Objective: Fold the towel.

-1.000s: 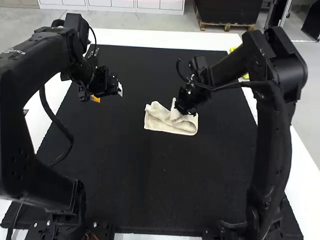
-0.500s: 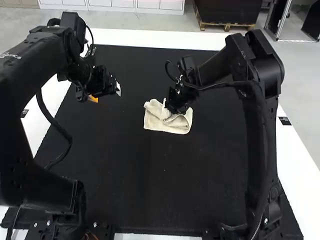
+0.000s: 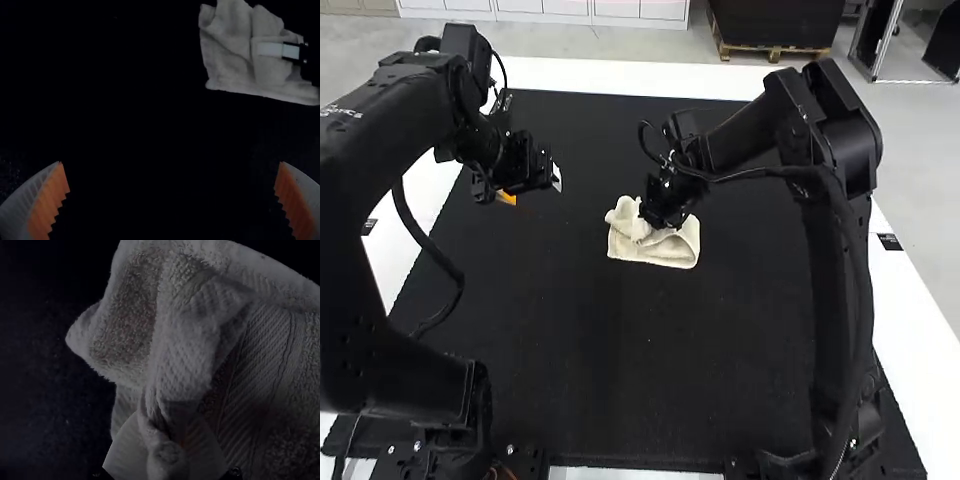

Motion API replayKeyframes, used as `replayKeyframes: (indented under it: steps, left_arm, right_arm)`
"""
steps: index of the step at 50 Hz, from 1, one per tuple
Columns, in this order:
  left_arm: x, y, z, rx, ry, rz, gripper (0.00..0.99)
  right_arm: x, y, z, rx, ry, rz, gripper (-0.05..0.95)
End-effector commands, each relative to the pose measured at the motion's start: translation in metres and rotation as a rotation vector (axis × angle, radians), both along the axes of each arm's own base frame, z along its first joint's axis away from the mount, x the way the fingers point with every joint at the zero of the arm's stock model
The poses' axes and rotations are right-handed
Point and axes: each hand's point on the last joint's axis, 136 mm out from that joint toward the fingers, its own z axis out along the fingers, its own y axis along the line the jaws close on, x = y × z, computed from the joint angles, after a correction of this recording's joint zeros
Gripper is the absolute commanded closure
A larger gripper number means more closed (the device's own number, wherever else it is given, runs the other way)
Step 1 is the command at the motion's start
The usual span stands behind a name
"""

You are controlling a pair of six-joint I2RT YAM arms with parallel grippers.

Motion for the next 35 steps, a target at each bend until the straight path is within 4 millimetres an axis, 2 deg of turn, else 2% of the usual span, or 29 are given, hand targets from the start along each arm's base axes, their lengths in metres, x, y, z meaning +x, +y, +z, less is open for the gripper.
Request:
replayKeyframes:
  steps: [1, 11, 27, 35]
  left_arm:
    - [0.001, 0.000, 0.018, -0.011, -0.053, 0.002, 0.025]
    - [0.000, -0.001, 0.019, -0.013, -0.055, 0.000, 0.025]
    - [0.001, -0.001, 0.020, -0.012, -0.058, 0.000, 0.025]
    - [0.001, -0.001, 0.020, -0.012, -0.059, 0.000, 0.025]
  right_arm:
    - [0.003, 0.023, 0.034, 0.061, -0.052, 0.028, 0.92]
    - [0.006, 0.026, 0.028, 0.056, -0.054, 0.036, 0.91]
    - [0.010, 0.027, 0.030, 0.057, -0.062, 0.028, 0.19]
    - [0.017, 0.028, 0.040, 0.076, -0.071, 0.015, 0.17]
